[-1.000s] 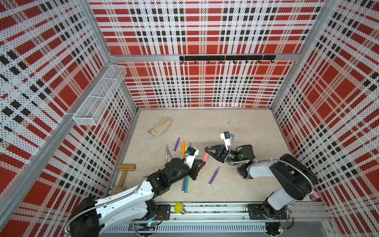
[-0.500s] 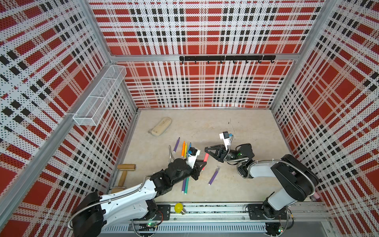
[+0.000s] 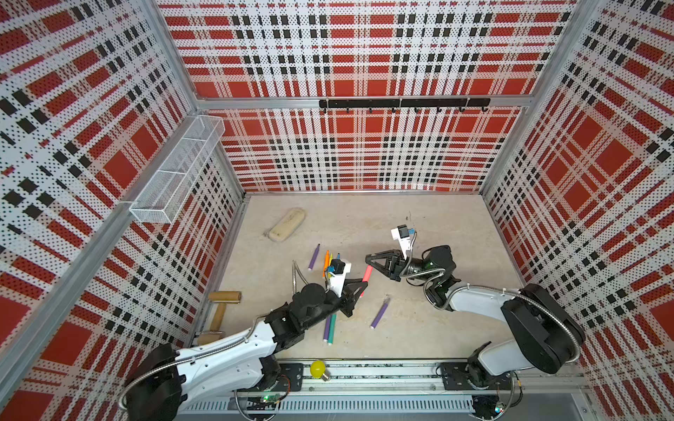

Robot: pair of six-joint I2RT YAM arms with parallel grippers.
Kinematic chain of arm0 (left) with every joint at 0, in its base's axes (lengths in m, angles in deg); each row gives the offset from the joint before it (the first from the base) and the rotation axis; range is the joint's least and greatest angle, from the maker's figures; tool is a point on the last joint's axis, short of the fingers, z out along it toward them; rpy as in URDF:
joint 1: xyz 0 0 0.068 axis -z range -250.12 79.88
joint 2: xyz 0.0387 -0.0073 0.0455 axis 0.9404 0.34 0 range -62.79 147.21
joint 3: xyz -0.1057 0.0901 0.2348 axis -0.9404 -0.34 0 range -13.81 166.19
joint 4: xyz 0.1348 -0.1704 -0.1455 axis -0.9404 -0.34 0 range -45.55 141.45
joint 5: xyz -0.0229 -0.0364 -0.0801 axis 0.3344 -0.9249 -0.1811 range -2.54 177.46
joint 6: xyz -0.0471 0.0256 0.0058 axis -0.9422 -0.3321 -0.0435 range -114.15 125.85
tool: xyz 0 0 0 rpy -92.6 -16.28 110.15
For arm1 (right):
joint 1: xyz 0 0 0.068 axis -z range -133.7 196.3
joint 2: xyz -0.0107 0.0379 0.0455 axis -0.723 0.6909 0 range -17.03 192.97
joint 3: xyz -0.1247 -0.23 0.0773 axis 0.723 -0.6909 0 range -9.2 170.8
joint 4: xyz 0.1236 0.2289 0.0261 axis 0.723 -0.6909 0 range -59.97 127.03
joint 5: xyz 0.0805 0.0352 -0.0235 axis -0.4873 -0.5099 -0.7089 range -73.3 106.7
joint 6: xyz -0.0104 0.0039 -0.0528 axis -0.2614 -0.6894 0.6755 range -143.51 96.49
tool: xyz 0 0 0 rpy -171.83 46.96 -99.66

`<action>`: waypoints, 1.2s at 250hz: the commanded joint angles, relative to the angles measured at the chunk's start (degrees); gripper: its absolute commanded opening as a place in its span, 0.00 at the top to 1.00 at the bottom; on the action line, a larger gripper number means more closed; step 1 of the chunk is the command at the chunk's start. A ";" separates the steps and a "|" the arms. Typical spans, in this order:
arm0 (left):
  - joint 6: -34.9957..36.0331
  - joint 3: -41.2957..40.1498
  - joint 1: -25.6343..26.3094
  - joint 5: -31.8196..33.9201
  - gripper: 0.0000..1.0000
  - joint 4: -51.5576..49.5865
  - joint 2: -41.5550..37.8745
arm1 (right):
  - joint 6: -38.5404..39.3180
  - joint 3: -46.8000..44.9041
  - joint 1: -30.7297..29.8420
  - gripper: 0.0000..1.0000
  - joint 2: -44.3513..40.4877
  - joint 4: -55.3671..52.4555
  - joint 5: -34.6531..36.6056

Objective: Remove pen caps from pens
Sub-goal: Open the pen cap on the pen, then place the pen at the center of the table.

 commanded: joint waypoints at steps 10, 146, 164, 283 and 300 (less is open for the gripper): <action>-1.78 -3.65 2.12 -6.05 1.00 -11.05 2.96 | -12.07 2.72 5.93 1.00 5.32 30.37 12.93; -1.87 -2.63 3.36 -8.22 1.00 -7.78 11.67 | 15.14 8.88 5.93 1.00 -12.30 -10.01 22.12; -2.04 -2.49 3.83 -8.27 1.00 -6.89 13.16 | 16.49 9.58 5.91 1.00 -13.52 -12.36 22.60; -4.52 4.48 -6.95 20.34 1.00 -32.47 -5.06 | 43.77 19.09 5.95 1.00 -19.18 -68.80 55.08; -2.87 5.82 -11.75 19.10 1.00 -33.67 -4.24 | 44.18 18.20 5.97 1.00 -19.42 -69.88 56.95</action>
